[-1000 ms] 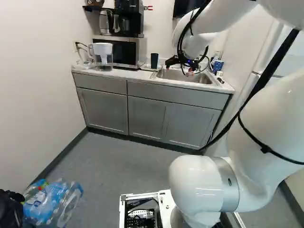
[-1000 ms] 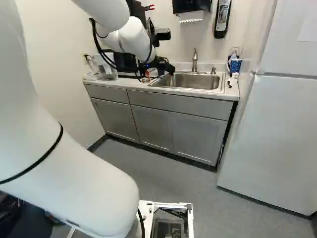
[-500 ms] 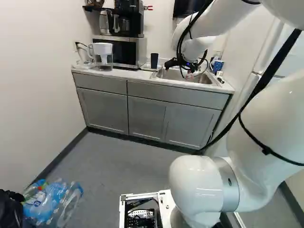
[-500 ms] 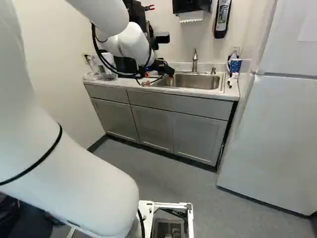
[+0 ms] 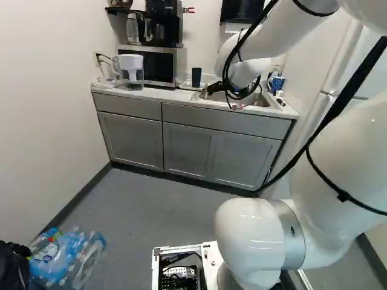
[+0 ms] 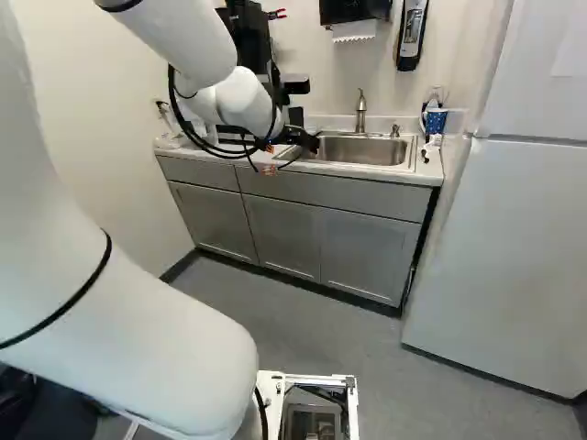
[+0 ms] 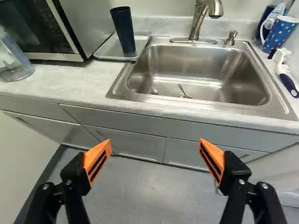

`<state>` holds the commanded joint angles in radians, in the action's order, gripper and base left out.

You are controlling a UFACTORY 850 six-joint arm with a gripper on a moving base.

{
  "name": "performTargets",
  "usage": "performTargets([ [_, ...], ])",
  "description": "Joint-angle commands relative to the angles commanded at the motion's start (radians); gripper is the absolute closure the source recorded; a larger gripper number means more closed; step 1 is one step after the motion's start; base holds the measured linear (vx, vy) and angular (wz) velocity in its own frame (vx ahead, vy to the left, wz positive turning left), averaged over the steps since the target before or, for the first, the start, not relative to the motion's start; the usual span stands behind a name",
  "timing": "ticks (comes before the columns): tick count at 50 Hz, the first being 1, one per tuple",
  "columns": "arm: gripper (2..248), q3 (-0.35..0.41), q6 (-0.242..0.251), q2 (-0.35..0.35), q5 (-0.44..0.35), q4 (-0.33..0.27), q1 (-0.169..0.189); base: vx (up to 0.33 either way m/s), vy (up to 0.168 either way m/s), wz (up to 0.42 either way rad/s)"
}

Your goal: Rinse the cup and place it in the tray

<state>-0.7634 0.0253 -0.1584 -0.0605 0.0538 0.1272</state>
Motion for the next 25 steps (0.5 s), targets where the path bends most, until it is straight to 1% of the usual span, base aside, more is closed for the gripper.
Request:
performTargets([
  [13,3,0.08,-0.003,-0.014,-0.096,-0.006,-0.015,0.0,0.0,0.0],
  [25,3,0.17,-0.006,-0.03,-0.204,-0.013,-0.032,0.0,0.0,0.0],
])
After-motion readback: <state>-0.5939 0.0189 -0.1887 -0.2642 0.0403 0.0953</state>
